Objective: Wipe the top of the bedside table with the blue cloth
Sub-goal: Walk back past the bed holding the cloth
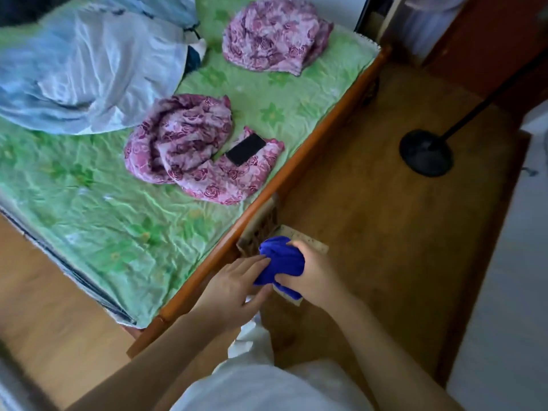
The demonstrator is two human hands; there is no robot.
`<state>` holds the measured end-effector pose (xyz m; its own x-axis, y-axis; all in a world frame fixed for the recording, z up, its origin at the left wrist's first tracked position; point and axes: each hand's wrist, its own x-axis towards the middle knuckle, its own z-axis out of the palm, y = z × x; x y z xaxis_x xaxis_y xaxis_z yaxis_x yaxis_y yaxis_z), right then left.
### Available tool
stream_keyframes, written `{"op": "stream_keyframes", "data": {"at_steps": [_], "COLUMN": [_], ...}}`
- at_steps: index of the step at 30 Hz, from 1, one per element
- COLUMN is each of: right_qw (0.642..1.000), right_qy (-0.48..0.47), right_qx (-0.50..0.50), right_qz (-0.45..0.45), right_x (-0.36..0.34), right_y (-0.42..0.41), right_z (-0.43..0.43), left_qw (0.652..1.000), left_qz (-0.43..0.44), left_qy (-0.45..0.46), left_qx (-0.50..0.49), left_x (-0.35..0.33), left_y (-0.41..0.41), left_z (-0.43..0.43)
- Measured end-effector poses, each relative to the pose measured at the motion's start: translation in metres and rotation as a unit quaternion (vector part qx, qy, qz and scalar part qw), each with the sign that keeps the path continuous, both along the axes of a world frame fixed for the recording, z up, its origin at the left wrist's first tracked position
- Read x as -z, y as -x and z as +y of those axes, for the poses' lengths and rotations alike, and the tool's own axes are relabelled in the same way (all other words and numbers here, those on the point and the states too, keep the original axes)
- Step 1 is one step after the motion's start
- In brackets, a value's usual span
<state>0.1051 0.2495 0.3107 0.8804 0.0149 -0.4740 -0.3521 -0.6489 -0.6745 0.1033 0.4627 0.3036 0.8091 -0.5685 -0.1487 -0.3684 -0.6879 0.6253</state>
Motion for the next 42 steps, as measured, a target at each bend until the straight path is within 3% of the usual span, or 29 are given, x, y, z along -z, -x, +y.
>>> {"op": "stream_keyframes", "data": {"at_steps": [4, 12, 23, 28, 31, 36, 42], "right_qw": [0.999, 0.997, 0.994, 0.993, 0.982, 0.974, 0.959], "right_qy": [-0.002, -0.015, -0.018, 0.021, 0.049, 0.071, 0.076], "right_qx": [-0.008, -0.018, -0.047, -0.113, -0.174, -0.214, -0.273], "right_qz": [0.036, 0.077, 0.101, 0.030, 0.047, -0.006, 0.017], "right_x": [0.014, 0.090, 0.352, 0.462, 0.508, 0.532, 0.526], "right_y": [-0.025, -0.069, -0.105, -0.133, -0.131, -0.114, -0.118], "right_z": [0.001, -0.012, -0.059, -0.064, -0.071, -0.076, -0.085], "left_qw": [0.999, 0.996, 0.968, 0.976, 0.976, 0.964, 0.957], "left_qz": [0.020, 0.076, 0.192, 0.152, 0.131, 0.187, 0.211], "left_qy": [-0.016, -0.032, -0.060, -0.107, -0.166, -0.183, -0.183], "left_qx": [0.035, -0.028, -0.150, -0.112, -0.043, -0.050, -0.070], "left_x": [0.013, 0.086, 0.319, 0.431, 0.480, 0.508, 0.498], "left_y": [-0.030, -0.060, -0.080, -0.099, -0.095, -0.076, -0.074], "left_z": [0.003, -0.017, -0.089, -0.091, -0.093, -0.099, -0.102]}}
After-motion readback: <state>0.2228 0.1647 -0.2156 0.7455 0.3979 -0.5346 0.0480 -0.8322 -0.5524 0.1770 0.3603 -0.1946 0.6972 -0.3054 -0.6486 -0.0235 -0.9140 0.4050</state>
